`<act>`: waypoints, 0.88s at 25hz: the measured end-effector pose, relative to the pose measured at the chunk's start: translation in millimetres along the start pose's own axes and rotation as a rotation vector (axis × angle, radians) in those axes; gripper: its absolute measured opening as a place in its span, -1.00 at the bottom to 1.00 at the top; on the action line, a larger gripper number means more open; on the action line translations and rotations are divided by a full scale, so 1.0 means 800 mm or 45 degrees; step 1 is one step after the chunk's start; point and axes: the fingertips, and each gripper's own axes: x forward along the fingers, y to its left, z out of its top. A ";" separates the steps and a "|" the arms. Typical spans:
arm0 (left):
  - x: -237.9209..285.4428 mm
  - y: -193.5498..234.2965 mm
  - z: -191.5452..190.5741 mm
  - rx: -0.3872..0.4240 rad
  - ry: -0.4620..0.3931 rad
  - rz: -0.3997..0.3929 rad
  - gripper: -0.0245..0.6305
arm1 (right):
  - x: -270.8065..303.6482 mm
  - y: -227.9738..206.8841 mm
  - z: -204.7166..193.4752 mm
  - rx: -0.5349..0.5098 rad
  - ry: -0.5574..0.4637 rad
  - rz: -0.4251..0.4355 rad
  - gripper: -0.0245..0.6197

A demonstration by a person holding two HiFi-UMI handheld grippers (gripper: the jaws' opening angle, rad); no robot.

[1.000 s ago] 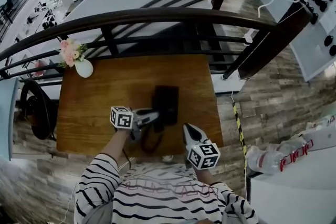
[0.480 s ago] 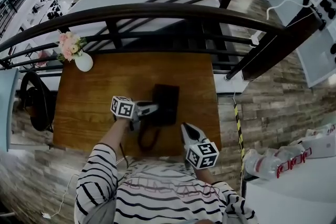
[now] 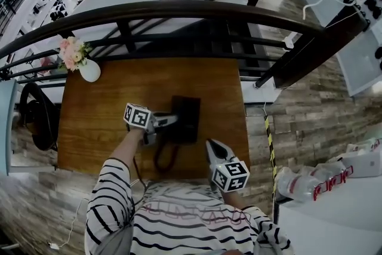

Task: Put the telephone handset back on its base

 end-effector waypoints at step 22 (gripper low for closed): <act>0.003 0.027 -0.008 -0.126 0.098 -0.051 -0.69 | 0.018 -0.015 0.004 0.040 -0.004 -0.023 -0.92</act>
